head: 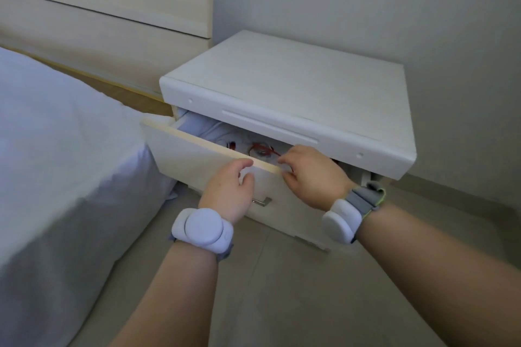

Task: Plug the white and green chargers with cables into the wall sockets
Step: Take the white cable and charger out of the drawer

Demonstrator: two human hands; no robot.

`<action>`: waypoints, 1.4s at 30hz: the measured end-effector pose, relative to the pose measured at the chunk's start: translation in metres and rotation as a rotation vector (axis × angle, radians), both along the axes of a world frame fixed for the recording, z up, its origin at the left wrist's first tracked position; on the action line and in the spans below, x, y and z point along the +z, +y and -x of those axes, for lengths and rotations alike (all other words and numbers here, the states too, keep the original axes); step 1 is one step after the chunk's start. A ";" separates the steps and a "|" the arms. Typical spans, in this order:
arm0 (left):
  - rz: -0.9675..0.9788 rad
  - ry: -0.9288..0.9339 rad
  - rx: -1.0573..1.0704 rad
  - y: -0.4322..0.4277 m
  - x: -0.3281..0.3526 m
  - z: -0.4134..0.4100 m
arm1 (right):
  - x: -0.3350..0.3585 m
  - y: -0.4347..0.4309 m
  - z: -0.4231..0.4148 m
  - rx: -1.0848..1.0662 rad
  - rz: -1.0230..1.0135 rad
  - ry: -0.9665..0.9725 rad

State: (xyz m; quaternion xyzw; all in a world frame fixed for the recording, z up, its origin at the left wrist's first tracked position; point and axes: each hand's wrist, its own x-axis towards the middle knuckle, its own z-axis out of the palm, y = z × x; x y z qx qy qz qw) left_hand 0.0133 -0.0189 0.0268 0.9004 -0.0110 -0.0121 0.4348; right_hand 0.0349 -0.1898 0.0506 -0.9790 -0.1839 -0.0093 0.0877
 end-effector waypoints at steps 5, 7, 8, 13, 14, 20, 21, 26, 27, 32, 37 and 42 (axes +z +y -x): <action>-0.177 -0.102 -0.030 -0.007 0.011 0.010 | -0.010 -0.009 0.012 -0.129 0.045 0.178; -0.245 -0.132 -0.048 -0.008 0.015 0.012 | -0.008 -0.009 0.018 -0.095 0.006 0.190; -0.273 -0.139 -0.059 -0.007 0.017 0.013 | -0.005 -0.009 0.020 -0.069 0.008 0.212; -0.349 -0.100 -0.082 -0.004 0.020 0.012 | 0.000 -0.005 0.037 0.060 -0.054 0.388; -0.354 -0.089 -0.092 -0.004 0.020 0.011 | 0.000 -0.005 0.040 0.072 -0.099 0.436; -0.467 0.088 -0.173 -0.002 0.011 0.003 | 0.000 -0.011 0.041 0.100 -0.210 0.818; -0.465 0.102 -0.162 0.000 0.010 0.002 | -0.002 -0.013 0.040 0.074 -0.251 0.857; -0.403 0.289 -0.211 0.007 0.005 -0.001 | -0.023 -0.028 0.017 -0.095 -0.151 0.652; -0.382 0.334 -0.222 0.007 0.005 -0.001 | -0.025 -0.028 0.013 -0.109 -0.120 0.627; -0.413 0.246 -0.145 0.017 0.007 -0.007 | -0.032 -0.004 -0.001 -0.084 -0.022 0.565; -0.414 0.192 -0.067 0.032 0.009 -0.014 | -0.048 0.029 -0.016 -0.035 0.053 0.584; -0.375 0.166 -0.041 0.044 0.005 -0.017 | -0.053 0.051 -0.026 0.044 -0.160 0.712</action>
